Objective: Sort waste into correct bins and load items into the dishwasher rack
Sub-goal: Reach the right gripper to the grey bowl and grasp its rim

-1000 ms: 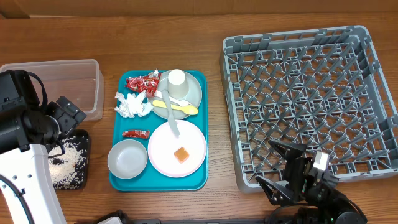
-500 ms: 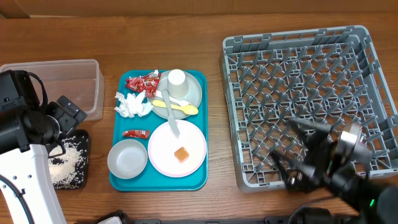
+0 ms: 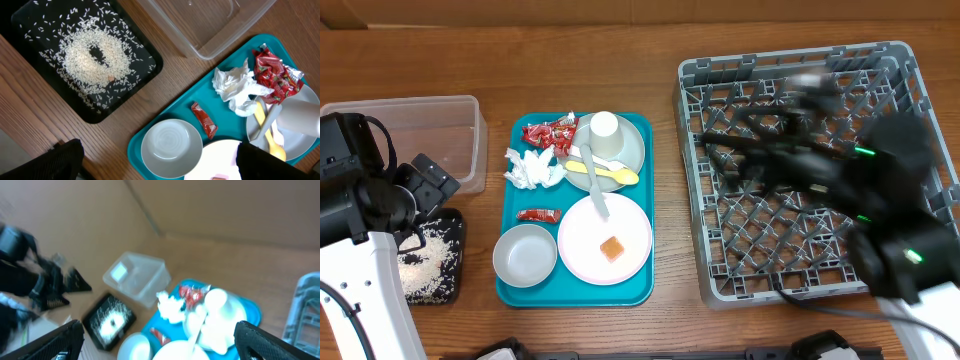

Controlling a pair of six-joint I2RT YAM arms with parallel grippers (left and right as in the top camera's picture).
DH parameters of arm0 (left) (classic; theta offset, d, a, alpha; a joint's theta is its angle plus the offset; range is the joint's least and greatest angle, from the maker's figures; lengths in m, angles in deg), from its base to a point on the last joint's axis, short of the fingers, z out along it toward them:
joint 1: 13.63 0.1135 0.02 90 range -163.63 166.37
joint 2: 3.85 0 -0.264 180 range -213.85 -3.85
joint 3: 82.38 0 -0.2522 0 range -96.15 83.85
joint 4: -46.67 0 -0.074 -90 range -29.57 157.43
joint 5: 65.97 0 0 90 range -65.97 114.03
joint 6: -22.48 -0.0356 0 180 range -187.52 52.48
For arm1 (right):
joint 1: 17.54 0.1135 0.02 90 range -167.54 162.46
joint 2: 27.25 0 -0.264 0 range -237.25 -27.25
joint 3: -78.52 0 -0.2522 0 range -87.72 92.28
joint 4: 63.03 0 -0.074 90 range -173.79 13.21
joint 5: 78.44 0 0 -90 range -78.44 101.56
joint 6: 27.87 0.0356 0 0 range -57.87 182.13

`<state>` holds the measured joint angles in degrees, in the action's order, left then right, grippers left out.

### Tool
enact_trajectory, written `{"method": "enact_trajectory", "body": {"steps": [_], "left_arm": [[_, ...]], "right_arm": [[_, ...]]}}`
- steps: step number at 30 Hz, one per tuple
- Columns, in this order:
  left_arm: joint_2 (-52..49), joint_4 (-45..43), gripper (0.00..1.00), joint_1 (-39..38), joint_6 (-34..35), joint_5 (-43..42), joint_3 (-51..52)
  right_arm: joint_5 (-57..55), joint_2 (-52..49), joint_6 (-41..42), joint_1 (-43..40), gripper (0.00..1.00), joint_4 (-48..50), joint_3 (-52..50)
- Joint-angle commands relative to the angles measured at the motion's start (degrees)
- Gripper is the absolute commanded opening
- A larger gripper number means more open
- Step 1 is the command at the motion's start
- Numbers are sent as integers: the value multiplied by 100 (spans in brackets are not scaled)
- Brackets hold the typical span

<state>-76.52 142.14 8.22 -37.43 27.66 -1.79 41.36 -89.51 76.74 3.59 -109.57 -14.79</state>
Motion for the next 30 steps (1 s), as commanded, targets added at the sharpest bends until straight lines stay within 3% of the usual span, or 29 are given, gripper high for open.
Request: {"method": "enact_trajectory", "body": {"steps": [1,9,17,30], "left_arm": [[2,11,100,31,79,-28,-76],[2,11,100,31,79,-28,-76],[2,11,100,31,79,-28,-76],[2,11,100,31,79,-28,-76]], "right_arm": [[-1891,-756,-258,1169,100,-146,407],[-2057,-2468,529,2441,100,-120,483],[-1945,-3244,535,3464,100,-157,476],[-1993,-4507,988,4087,100,560,428]]}}
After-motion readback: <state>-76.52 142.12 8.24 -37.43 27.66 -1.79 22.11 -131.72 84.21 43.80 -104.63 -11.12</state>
